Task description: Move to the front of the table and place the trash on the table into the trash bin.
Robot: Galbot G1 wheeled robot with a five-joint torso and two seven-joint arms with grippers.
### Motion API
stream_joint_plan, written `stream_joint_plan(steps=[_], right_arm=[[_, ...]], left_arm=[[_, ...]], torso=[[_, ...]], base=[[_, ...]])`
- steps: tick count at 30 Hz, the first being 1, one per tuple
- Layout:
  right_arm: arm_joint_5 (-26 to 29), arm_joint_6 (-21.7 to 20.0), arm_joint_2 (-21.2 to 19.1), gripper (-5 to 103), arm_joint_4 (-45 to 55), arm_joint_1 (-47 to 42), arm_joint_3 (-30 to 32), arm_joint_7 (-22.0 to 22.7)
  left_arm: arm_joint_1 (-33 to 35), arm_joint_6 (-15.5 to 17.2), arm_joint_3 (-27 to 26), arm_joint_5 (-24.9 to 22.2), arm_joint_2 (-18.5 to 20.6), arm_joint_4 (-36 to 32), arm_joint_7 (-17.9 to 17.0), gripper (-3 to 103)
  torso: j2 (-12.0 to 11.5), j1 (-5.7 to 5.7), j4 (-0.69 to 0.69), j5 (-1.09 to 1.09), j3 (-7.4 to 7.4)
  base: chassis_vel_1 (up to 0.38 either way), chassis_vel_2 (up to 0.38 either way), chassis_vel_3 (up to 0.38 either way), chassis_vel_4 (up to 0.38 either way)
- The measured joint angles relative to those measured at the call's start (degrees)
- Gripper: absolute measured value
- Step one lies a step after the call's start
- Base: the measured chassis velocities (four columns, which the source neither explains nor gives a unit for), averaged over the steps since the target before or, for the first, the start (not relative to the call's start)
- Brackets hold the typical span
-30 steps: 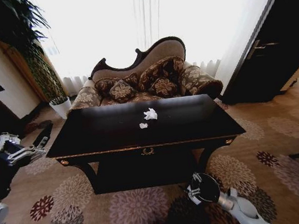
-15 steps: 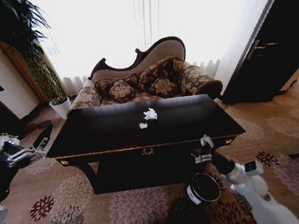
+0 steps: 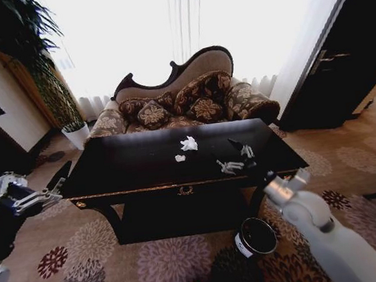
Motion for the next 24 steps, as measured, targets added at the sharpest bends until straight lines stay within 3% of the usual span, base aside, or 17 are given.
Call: stream_joint_plan(steps=[3, 7, 9, 11, 18, 20, 23, 24], right_arm=[[-0.04, -1.04, -2.32, 100, -1.65, 4.37, -3.92, 1.57], [-0.18, -3.78, -6.58, 100, -8.22, 18.61, -16.99, 3.92], [-0.17, -4.09, -6.86, 100, -9.09, 20.48, -18.48, 4.20], [-0.27, -5.20, -7.50, 100, -13.57, 28.16, -24.93, 4.81], [-2.26, -8.53, -5.23, 100, -21.81, 42.48, -38.72, 3.02], [-2.41, -9.64, -4.73, 100, -22.35, 43.95, -39.98, 3.14], [-1.39, -14.81, -2.86, 100, -24.13, 49.31, -45.05, 7.36], [-1.39, -14.81, -2.86, 100, -24.13, 49.31, -45.05, 7.36]], left_arm=[[0.27, 0.01, 0.13, 0.48, -0.58, -0.34, -0.01, 100], [1.02, 0.01, 0.31, 1.46, -1.45, -0.87, -0.03, 100], [1.14, 0.01, 0.19, 1.48, -1.48, -0.90, -0.03, 100], [1.49, 0.01, -0.41, 1.50, -1.54, -0.91, -0.08, 100], [1.85, 0.00, -1.30, 1.55, -1.77, -0.35, -0.10, 100], [1.80, 0.00, -1.29, 1.64, -1.81, -0.24, -0.10, 100], [1.46, -0.01, -0.82, 2.05, -2.02, 0.06, -0.11, 100], [1.46, -0.01, -0.82, 2.05, -2.02, 0.06, -0.11, 100]], torso=[[-0.01, 0.00, 0.00, 0.02, 0.00], [-0.01, 0.00, -0.01, 0.03, 0.00], [0.00, 0.00, 0.00, 0.02, 0.00], [-0.01, 0.00, 0.02, 0.00, 0.01], [-0.01, 0.00, 0.00, 0.02, 0.00], [-0.01, 0.00, 0.00, 0.00, 0.00], [-0.01, 0.01, 0.01, -0.01, 0.00], [-0.01, 0.01, 0.01, -0.01, 0.00]], base=[[0.000, 0.000, 0.000, 0.000], [0.000, 0.000, 0.000, 0.000], [0.000, 0.000, 0.000, 0.000], [0.000, 0.000, 0.000, 0.000], [0.000, 0.000, 0.000, 0.000], [0.000, 0.000, 0.000, 0.000], [0.000, 0.000, 0.000, 0.000], [0.000, 0.000, 0.000, 0.000]])
